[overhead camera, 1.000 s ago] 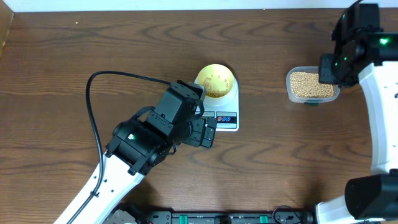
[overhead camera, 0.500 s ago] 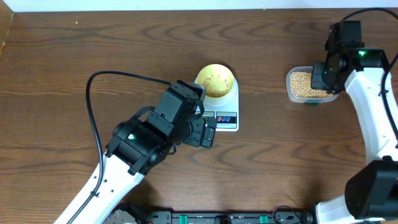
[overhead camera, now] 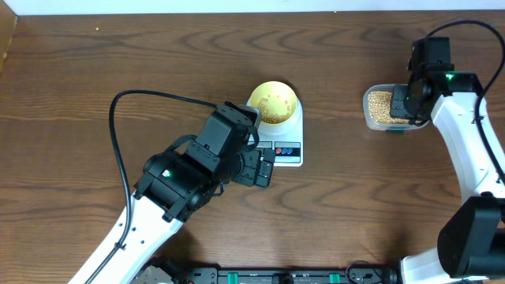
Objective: Scoop item into bowl and weigh 50g on scale
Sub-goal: 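Move the empty green scoop back over the soybean tub with the right gripper, then dip the scoop into the soybean tub with the right gripper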
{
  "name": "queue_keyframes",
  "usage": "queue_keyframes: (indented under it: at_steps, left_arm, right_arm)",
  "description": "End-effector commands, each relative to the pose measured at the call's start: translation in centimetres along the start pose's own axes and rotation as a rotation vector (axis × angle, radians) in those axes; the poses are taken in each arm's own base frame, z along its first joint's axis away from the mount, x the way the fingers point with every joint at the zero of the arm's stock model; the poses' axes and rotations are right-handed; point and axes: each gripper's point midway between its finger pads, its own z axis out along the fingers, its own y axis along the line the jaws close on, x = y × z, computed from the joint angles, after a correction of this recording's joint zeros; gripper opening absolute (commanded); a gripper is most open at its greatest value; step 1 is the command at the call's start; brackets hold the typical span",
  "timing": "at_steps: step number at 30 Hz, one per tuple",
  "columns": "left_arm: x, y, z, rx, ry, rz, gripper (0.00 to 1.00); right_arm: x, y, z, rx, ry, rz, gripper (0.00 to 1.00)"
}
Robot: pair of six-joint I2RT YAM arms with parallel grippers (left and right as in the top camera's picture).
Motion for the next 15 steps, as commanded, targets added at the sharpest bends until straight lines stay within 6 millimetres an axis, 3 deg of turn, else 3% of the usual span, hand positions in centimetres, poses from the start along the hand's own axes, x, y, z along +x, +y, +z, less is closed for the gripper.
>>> queue_keyframes:
  at_steps: [1, 9, 15]
  left_arm:
    - [-0.4, -0.1, -0.5, 0.006, -0.015, 0.0, 0.98]
    - [-0.4, -0.1, -0.5, 0.006, -0.015, 0.0, 0.98]
    - [-0.4, -0.1, -0.5, 0.006, -0.015, 0.0, 0.98]
  right_arm:
    - [0.3, -0.5, 1.1, 0.031, -0.005, 0.022, 0.01]
    - [0.9, -0.1, 2.8, 0.02, -0.021, 0.043, 0.01]
    - [2.0, 1.9, 3.1, -0.096, 0.024, 0.064, 0.01]
